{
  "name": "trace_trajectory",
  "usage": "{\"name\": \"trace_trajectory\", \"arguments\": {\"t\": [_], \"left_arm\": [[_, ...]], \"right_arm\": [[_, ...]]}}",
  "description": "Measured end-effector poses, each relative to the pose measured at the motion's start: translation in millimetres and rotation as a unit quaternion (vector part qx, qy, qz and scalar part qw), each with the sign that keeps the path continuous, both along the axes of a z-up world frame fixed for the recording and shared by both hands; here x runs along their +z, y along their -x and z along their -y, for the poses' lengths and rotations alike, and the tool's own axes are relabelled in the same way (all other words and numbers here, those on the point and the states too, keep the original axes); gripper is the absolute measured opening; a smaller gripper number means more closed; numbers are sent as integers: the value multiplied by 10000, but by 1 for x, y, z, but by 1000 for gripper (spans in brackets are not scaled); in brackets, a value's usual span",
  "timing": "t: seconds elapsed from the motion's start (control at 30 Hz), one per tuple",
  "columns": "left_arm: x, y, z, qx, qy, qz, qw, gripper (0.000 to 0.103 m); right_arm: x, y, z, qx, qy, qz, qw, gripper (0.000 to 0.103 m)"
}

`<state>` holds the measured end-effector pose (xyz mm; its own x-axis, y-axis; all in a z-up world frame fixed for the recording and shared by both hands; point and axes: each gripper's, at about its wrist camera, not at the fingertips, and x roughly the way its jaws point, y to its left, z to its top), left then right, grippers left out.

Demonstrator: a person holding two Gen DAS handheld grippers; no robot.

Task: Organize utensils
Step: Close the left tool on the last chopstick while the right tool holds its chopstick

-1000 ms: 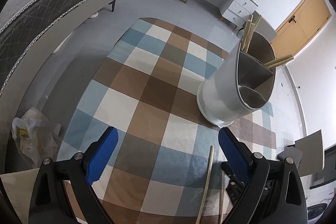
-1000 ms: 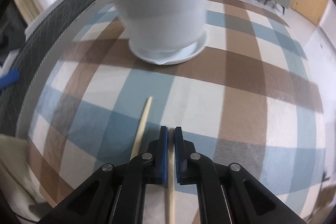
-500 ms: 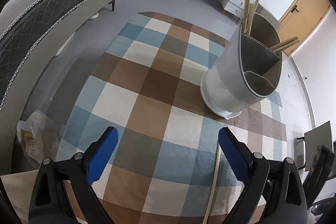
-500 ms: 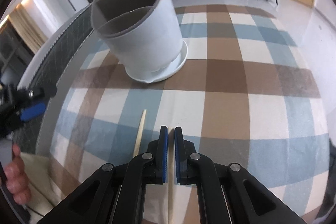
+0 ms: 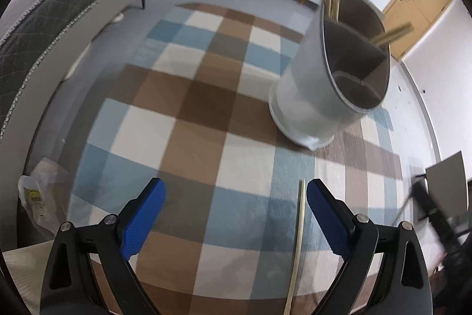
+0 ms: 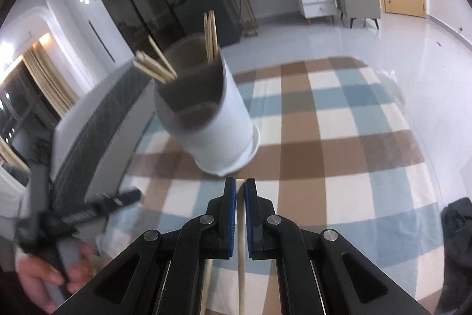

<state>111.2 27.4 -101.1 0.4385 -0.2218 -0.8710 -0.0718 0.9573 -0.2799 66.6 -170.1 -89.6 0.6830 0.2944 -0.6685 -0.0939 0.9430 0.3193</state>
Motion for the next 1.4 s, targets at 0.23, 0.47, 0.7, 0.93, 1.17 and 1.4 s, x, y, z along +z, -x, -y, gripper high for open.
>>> {"name": "trace_trajectory", "arguments": {"t": [0.23, 0.47, 0.7, 0.93, 1.17, 1.4], "left_arm": [[-18, 7, 27, -635, -12, -290, 9976, 93], [-29, 11, 58, -1027, -488, -389, 9928, 93], [-33, 1, 80, -1048, -690, -507, 9908, 93], [-41, -17, 105, -1164, -988, -631, 9863, 93], [-51, -26, 119, -1235, -1288, -710, 9814, 69], [-49, -27, 133, -1327, -1265, -551, 9815, 28]], "right_arm": [[10, 10, 24, -199, -442, 238, 9985, 5], [15, 21, 48, -498, -710, 422, 9953, 5], [22, 27, 66, -749, -895, 529, 9917, 5], [32, 28, 80, -885, -894, 694, 9896, 5], [38, 27, 92, -1006, -1056, 778, 9863, 5], [43, 28, 98, -1086, -1044, 884, 9846, 5]]}}
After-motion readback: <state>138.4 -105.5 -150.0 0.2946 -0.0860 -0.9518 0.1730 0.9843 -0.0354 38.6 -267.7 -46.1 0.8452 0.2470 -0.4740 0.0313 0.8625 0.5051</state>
